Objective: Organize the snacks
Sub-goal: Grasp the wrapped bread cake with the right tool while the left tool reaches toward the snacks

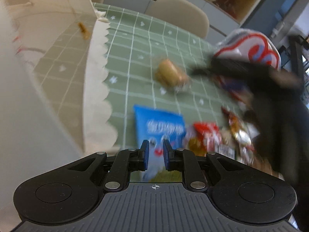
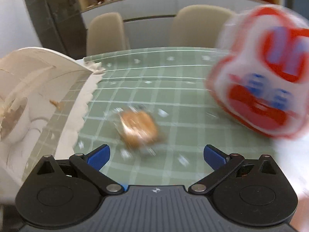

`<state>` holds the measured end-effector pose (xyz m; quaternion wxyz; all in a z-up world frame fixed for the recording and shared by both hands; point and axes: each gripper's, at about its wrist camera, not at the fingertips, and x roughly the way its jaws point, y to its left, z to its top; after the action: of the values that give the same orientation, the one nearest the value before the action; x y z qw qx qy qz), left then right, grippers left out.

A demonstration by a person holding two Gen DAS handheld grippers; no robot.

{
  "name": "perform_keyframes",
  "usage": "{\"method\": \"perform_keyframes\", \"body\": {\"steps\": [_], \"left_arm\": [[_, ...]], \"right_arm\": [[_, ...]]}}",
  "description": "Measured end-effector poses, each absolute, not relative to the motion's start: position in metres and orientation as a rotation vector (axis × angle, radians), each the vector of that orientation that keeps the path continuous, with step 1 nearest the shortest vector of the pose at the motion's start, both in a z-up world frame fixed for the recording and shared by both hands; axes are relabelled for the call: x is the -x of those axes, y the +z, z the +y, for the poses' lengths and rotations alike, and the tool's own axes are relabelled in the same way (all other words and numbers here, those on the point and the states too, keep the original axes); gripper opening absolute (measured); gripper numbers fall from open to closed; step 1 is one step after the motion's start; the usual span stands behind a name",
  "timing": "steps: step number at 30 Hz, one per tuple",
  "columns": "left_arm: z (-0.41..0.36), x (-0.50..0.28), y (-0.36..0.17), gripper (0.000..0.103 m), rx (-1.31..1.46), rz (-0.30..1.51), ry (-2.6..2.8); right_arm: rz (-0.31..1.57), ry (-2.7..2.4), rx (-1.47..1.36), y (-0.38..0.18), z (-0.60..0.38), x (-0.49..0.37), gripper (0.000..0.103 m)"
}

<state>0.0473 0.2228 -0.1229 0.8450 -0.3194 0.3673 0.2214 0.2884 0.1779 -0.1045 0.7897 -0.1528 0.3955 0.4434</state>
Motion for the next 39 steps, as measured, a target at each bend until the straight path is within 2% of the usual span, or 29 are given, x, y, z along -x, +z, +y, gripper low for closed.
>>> {"method": "perform_keyframes", "body": {"steps": [3, 5, 7, 8, 12, 18, 25, 31, 35, 39], "left_arm": [[0.220, -0.029, -0.127, 0.018, 0.692, 0.788, 0.442], [0.220, -0.019, -0.130, 0.018, 0.689, 0.795, 0.444], [0.226, -0.012, -0.134, 0.018, 0.698, 0.793, 0.467], [0.230, -0.009, -0.135, 0.018, 0.706, 0.787, 0.479], [0.249, -0.013, -0.139, 0.018, 0.763, 0.732, 0.508], [0.262, -0.057, -0.148, 0.019, 0.761, 0.711, 0.477], [0.246, -0.081, -0.147, 0.023, 0.683, 0.760, 0.446], [0.214, -0.085, -0.129, 0.026, 0.455, 0.798, 0.329], [0.211, -0.066, -0.109, 0.026, 0.506, 0.718, 0.349], [0.220, -0.055, -0.106, 0.026, 0.700, 0.695, 0.265]], "right_arm": [[0.831, 0.935, 0.422, -0.131, 0.226, -0.292, 0.103], [0.824, 0.941, 0.523, -0.149, 0.248, -0.288, 0.091], [0.806, 0.954, 0.564, -0.156, 0.253, -0.281, 0.069], [0.809, 0.951, 0.547, -0.151, 0.248, -0.280, 0.066], [0.852, 0.935, 0.419, -0.115, 0.187, -0.272, 0.065], [0.852, 0.916, 0.433, -0.070, 0.038, -0.205, 0.065], [0.922, 0.705, 0.287, -0.070, -0.104, -0.142, 0.065], [0.940, 0.589, 0.217, -0.105, -0.134, -0.115, 0.065], [0.925, 0.569, 0.178, -0.118, -0.134, -0.107, 0.066], [0.904, 0.556, 0.154, -0.126, -0.136, -0.104, 0.083]]}}
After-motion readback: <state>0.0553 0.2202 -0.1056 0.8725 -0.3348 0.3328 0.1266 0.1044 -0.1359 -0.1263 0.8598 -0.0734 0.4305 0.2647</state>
